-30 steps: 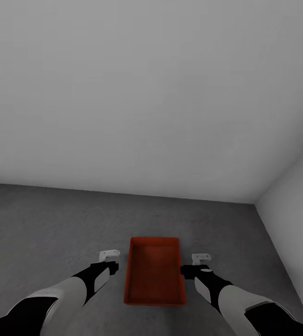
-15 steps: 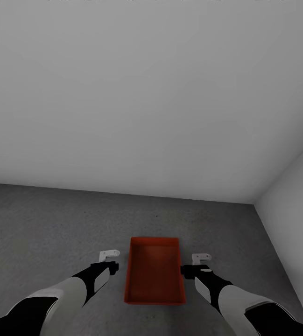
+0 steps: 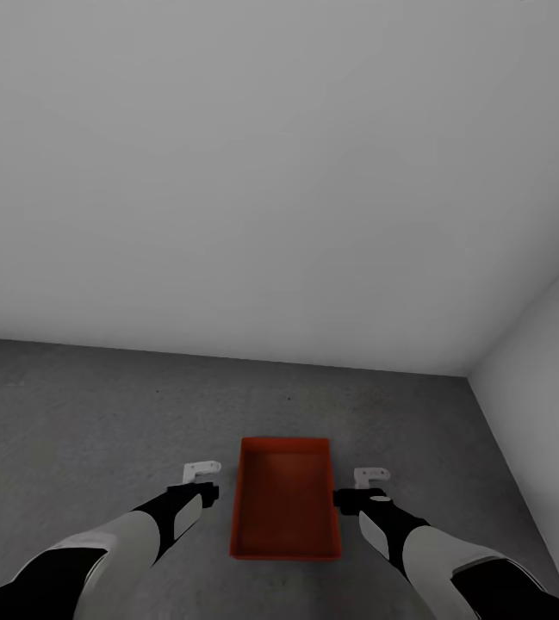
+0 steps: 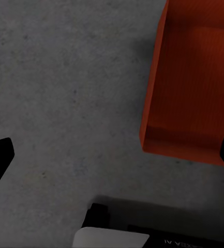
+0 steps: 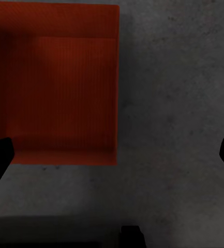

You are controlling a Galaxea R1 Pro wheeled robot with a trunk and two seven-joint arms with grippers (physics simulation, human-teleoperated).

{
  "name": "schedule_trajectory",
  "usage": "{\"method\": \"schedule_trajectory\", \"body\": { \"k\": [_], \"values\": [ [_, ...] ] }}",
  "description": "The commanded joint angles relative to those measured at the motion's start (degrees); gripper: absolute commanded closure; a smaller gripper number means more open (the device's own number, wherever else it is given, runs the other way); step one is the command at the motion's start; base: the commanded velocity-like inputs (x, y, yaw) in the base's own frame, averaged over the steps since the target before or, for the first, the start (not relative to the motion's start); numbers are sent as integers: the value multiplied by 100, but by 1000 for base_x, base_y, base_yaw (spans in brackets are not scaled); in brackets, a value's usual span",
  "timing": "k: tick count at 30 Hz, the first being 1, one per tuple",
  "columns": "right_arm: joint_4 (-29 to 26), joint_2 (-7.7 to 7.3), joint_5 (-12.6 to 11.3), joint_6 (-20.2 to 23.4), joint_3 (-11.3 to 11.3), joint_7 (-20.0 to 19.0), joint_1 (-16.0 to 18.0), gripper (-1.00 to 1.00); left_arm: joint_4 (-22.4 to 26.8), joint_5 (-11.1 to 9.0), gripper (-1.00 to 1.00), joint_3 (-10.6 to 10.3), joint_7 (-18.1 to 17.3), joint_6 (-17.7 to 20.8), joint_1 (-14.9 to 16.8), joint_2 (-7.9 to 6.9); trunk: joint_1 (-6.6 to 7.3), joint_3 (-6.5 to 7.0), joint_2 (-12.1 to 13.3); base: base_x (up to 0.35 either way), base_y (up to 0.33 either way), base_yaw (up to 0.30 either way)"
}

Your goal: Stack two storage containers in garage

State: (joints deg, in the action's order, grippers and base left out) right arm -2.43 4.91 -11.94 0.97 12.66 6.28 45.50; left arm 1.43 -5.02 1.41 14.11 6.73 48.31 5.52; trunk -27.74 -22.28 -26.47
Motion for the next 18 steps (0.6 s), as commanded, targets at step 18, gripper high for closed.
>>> {"method": "schedule_trajectory", "body": {
  "k": [18],
  "values": [
    [-4,1,-54,17,52,22,3,-100,15,-52,-100,9,21,21,-1,2,196,155,355,0,0,0]
  ]
}}
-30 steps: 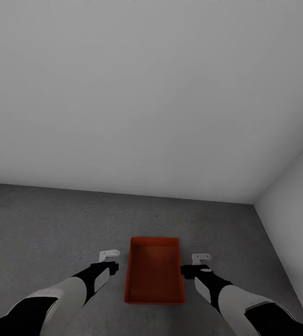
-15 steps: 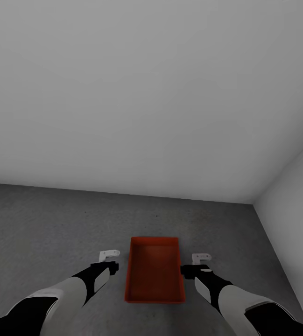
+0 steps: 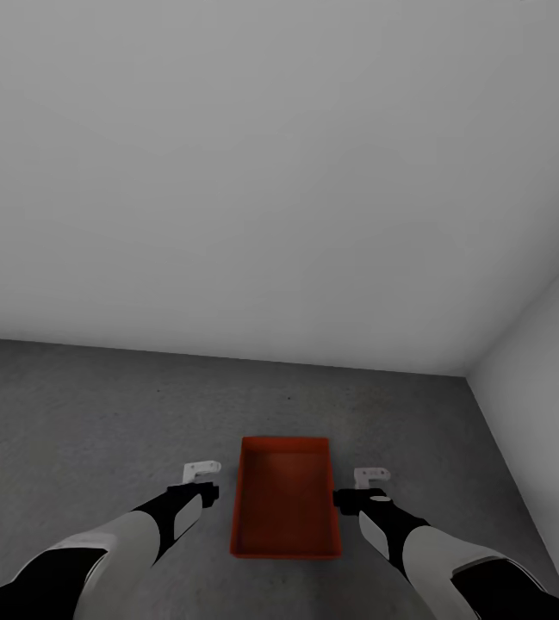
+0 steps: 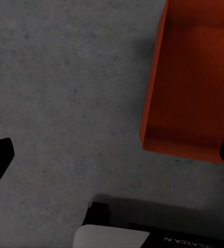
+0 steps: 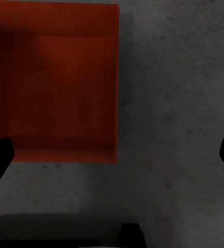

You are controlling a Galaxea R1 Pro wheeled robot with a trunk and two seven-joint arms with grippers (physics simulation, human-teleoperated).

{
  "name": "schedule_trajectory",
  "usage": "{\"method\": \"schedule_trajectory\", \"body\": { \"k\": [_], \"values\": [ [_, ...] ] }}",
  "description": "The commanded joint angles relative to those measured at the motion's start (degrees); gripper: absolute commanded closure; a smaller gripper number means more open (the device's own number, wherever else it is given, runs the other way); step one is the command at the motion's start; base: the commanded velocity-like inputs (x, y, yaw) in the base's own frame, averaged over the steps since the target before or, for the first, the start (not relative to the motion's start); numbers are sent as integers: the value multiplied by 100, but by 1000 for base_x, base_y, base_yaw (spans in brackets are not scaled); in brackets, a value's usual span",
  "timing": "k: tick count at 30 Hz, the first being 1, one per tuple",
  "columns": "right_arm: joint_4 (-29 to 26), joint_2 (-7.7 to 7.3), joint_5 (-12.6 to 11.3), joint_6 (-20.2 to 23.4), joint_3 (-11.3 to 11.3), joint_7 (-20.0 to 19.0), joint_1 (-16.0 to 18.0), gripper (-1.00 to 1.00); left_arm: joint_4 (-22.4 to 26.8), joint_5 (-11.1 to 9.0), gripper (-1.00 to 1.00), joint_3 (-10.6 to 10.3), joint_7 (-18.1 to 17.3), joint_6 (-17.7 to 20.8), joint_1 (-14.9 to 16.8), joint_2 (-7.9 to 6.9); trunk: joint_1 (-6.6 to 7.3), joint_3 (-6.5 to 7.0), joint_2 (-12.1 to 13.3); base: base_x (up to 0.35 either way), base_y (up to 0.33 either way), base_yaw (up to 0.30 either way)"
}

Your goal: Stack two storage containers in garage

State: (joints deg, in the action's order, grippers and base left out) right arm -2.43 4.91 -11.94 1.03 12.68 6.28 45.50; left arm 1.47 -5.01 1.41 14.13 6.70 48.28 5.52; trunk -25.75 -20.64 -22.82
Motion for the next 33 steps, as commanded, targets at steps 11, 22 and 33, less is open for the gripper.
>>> {"method": "schedule_trajectory", "body": {
  "k": [11,22,33],
  "values": [
    [-11,1,-46,3,52,22,3,-100,10,-52,-100,5,20,-2,4,2,-3,-9,-10,0,0,0],
    [-12,1,-47,16,48,22,3,-100,11,-52,-100,8,20,-11,2,5,-3,-9,-10,0,0,0],
    [-12,1,-46,16,50,22,3,-100,11,-52,-100,9,12,-11,1,10,-3,-9,-10,-248,0,0]
  ]
}}
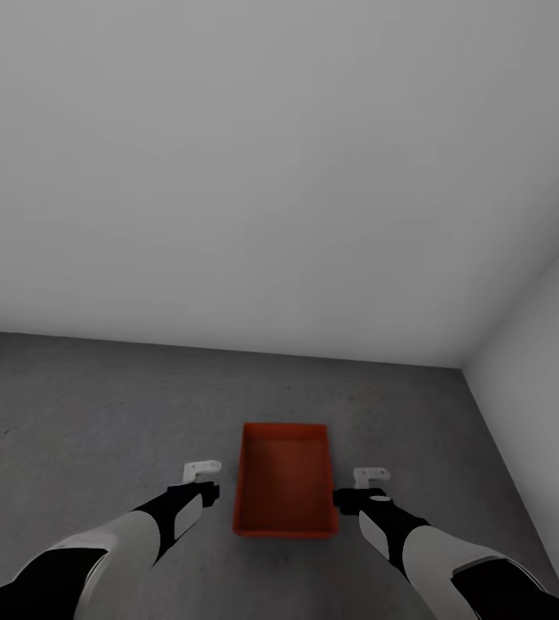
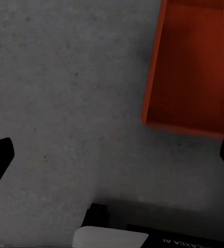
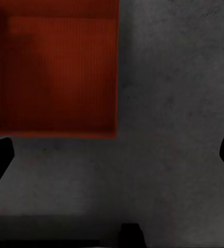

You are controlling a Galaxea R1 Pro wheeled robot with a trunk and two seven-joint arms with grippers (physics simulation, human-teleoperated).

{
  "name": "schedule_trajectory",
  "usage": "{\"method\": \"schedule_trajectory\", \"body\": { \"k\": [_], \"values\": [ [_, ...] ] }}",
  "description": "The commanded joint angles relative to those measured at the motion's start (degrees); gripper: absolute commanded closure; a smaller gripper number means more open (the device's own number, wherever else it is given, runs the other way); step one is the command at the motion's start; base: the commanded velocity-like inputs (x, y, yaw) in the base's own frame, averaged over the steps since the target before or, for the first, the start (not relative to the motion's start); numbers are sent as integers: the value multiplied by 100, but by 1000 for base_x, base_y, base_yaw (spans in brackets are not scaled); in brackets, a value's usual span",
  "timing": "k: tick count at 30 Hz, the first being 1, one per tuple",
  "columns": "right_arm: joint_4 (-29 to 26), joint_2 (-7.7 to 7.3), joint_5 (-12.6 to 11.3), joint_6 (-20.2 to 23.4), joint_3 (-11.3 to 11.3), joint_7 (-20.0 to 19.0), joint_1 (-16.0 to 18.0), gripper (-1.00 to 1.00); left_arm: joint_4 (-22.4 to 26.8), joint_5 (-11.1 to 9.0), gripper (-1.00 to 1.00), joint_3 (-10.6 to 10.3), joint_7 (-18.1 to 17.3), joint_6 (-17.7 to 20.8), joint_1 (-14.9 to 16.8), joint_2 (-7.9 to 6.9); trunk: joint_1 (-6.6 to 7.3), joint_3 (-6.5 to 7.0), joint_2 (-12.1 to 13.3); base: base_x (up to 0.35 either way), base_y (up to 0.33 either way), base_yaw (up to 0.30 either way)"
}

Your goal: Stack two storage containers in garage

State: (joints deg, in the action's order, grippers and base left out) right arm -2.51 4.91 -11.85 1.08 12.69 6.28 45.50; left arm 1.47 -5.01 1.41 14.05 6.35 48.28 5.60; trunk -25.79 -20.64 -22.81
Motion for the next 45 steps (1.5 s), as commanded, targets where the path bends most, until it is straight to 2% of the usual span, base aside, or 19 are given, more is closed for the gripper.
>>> {"method": "schedule_trajectory", "body": {
  "k": [1,17,23,24,25,26,28,31,37,40,41,43,45],
  "values": [
    [-3,1,-54,12,49,23,3,-100,11,-52,-100,9,19,24,2,2,1,-9,-10,-343,0,0],
    [108,-6,-86,16,44,9,4,-100,-62,-65,-100,6,25,40,-1,-31,1,-9,-10,-342,0,0],
    [381,-58,-89,91,41,9,3,-100,-121,-95,-100,3,17,76,-2,-216,1,-9,-10,-146,0,0],
    [394,-83,-89,123,41,8,1,-100,-125,-97,-100,4,18,85,-2,-231,1,-9,-10,-41,0,0],
    [412,-175,-89,207,41,7,-3,-100,-130,-100,-100,6,18,120,-4,-256,1,-9,-10,-26,0,0],
    [441,-624,-96,501,41,-25,-266,-100,-136,-113,-100,8,11,352,4,-416,1,-9,-10,-5,0,0],
    [443,-784,-97,527,41,-24,-527,-100,-137,-142,-100,8,11,390,-29,-457,1,-9,-10,-4,0,0],
    [444,-939,-96,527,41,-18,-917,-100,-138,-227,-100,9,10,407,-195,-523,1,-9,-10,-2,0,0],
    [445,-1082,-91,474,41,-21,-1504,-100,-138,-511,-100,9,10,394,-704,-638,1,-9,-10,0,0,0],
    [445,-1097,-90,321,41,-21,-1834,-100,-138,-657,-100,9,0,375,-1103,-655,1,-9,-10,0,0,0],
    [445,-1097,-90,279,42,-21,-1907,-100,-138,-676,-100,9,-2,370,-1192,-655,1,-9,-10,0,0,0],
    [445,-1080,-84,61,47,-25,-2252,-100,-138,-723,-100,9,-17,321,-1583,-655,1,-9,-10,0,0,0],
    [445,-1067,-73,-40,52,-27,-2416,-100,-138,-735,-100,9,-23,259,-1768,-652,1,-9,-10,0,0,0]
  ]
}}
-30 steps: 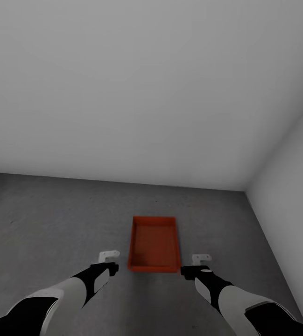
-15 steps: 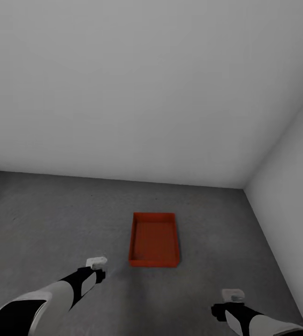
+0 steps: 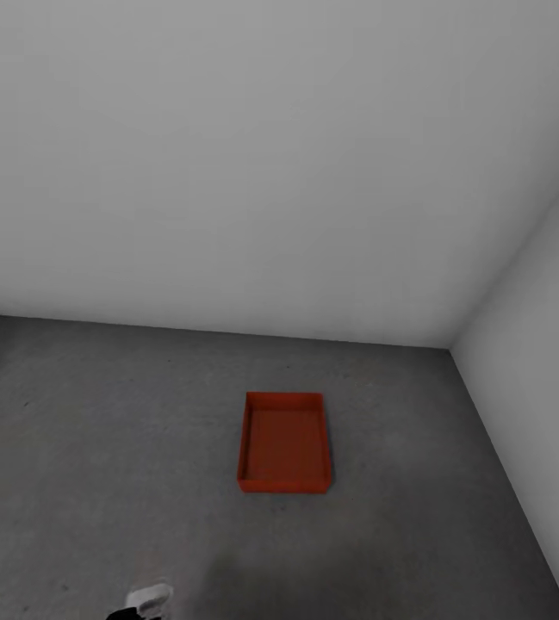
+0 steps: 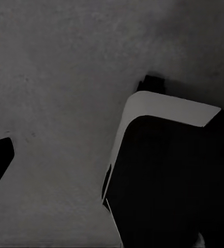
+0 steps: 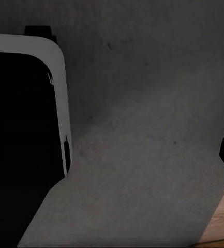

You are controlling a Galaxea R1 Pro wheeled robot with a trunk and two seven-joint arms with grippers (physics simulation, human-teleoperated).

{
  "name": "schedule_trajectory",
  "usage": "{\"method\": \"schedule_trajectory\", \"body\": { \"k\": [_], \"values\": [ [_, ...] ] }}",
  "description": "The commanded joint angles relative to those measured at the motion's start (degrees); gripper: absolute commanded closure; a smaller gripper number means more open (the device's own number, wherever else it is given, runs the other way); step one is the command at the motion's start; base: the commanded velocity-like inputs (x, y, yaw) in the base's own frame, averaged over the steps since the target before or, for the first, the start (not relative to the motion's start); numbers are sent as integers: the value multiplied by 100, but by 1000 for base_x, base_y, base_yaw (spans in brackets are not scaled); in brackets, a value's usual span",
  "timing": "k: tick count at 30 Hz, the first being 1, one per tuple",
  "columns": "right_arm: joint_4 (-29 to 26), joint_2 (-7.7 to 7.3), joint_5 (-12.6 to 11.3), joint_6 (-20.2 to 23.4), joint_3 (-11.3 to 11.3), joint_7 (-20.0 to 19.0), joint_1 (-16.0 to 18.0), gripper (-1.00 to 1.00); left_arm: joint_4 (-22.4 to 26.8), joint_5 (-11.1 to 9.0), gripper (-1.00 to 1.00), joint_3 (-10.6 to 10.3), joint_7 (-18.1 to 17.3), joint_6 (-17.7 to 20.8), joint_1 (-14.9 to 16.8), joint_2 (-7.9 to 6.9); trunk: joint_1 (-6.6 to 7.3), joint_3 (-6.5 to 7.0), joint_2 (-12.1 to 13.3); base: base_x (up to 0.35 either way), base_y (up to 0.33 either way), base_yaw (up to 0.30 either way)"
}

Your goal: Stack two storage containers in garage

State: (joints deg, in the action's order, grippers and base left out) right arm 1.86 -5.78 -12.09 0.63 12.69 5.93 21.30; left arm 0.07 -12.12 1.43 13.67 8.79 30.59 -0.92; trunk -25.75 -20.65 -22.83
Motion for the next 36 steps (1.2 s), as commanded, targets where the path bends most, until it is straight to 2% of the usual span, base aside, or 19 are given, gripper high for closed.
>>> {"method": "schedule_trajectory", "body": {
  "k": [1,6,10,13,20,30,36],
  "values": [
    [5,13,-32,-95,59,7,-148,-100,2,-31,-100,6,8,-74,-186,2,-3,-7,-9,0,0,0],
    [0,58,-3,-449,72,-1,-562,-100,2,-42,-100,6,-17,-523,-743,4,-3,-7,-9,0,0,0],
    [0,72,9,-599,81,-9,-681,-100,2,-43,-100,6,-37,-875,-1095,3,-3,-7,-9,0,0,0],
    [0,75,11,-630,83,-12,-706,-100,-2,-48,-100,6,-74,-1016,-1206,-1,-3,-7,-9,0,0,0],
    [2,80,11,-650,86,-14,-722,-100,-6,-57,-100,6,-261,-1103,-1283,21,-3,-7,-9,0,0,0],
    [5,88,-22,-655,84,-9,-723,-100,-7,-62,-100,6,-285,-1105,-1359,21,-3,-7,-9,0,0,0],
    [7,186,-25,-744,84,-12,-803,-100,-7,-60,-100,6,-282,-1092,-1418,42,-3,12,-9,0,0,0]
  ]
}}
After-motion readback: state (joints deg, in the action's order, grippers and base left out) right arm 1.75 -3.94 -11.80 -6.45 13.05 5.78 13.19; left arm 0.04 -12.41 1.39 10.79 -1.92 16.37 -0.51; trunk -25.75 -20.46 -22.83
